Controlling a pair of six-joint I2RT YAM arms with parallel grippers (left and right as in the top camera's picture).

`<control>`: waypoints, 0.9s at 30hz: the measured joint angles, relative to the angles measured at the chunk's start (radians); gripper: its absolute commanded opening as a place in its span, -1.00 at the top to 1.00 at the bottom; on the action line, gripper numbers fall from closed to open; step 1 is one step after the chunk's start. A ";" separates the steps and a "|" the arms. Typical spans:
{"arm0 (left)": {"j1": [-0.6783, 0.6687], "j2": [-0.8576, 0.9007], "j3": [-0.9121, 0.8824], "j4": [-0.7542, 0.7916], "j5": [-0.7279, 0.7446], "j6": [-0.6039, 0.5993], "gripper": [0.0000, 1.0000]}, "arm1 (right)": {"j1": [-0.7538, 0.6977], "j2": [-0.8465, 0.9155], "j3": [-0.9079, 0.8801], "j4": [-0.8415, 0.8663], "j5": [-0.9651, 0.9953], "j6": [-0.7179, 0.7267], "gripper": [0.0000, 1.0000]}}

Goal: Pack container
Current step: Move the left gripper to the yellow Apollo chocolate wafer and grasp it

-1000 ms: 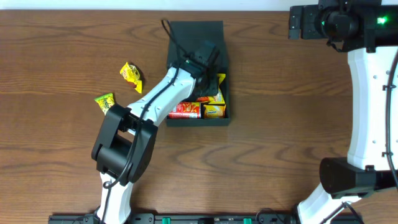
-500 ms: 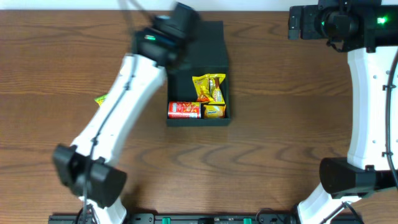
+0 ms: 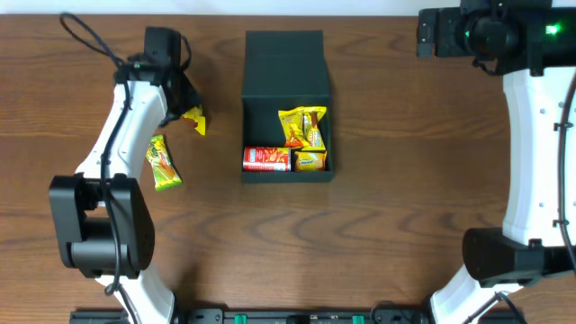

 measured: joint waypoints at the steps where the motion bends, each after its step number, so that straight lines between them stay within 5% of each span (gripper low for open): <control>1: 0.003 0.007 -0.019 0.033 0.029 0.000 -0.13 | 0.000 0.000 0.000 0.000 -0.001 0.000 -0.99; 27: 0.052 0.127 -0.040 0.125 0.180 -0.005 -0.15 | 0.000 0.000 0.000 -0.007 -0.004 0.000 -0.99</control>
